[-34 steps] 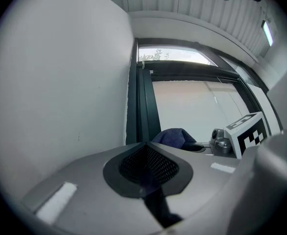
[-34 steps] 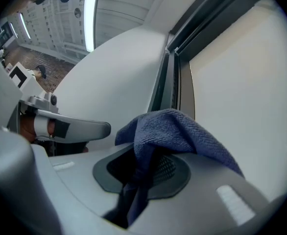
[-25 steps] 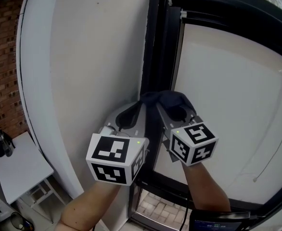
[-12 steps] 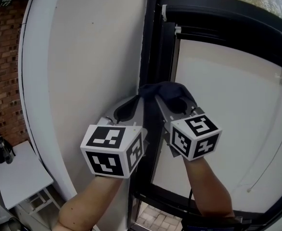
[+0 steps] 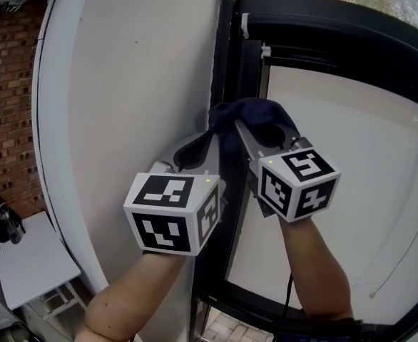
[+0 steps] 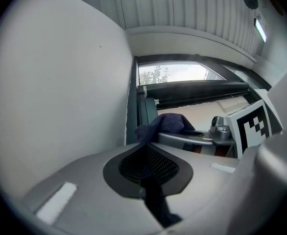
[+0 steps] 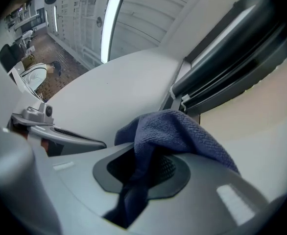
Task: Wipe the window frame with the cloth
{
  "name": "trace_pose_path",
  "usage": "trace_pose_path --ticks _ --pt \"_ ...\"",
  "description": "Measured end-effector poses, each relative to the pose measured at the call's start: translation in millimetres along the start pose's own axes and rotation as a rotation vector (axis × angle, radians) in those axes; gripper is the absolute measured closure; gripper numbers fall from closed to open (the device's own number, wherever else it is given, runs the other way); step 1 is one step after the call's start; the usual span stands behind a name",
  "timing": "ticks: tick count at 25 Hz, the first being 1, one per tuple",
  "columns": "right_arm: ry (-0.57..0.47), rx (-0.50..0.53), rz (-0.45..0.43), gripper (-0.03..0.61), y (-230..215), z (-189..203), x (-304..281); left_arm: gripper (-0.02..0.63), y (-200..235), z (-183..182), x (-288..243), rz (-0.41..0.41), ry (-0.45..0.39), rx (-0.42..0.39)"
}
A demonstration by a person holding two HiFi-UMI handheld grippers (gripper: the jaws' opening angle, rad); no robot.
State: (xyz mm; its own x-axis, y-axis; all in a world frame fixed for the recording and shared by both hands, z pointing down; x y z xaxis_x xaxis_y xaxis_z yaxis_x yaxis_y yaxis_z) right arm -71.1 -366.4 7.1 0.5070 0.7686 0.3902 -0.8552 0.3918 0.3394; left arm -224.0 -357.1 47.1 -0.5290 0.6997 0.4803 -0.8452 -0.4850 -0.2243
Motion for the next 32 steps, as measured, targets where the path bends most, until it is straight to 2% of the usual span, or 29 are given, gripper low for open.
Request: trace_pose_path --ticks 5,17,22,32 --pt "-0.033 0.034 0.015 0.514 -7 -19 -9 0.620 4 -9 -8 -0.019 -0.008 -0.018" --pt "-0.107 0.061 0.049 0.515 -23 -66 -33 0.620 11 -40 -29 -0.007 -0.044 -0.043" --pt "-0.127 0.066 0.065 0.514 -29 -78 -41 0.620 13 -54 -33 -0.040 -0.084 -0.079" --pt "-0.130 0.108 0.092 0.515 -29 -88 -47 0.620 11 -58 -48 -0.010 -0.082 -0.086"
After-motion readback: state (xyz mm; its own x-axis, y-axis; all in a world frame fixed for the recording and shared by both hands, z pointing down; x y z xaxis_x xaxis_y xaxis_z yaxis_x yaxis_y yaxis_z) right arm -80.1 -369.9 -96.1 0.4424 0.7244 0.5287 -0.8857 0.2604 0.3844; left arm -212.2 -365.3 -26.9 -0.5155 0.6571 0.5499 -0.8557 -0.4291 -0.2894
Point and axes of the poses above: the fingertips, and each gripper's own axes: x backward along the fingers, y to its left, z out of its underside, the point moved 10 cm from there along x, backward along the fingers, and after that the axes turned 9 degrees about -x, right-handed, at the moved point
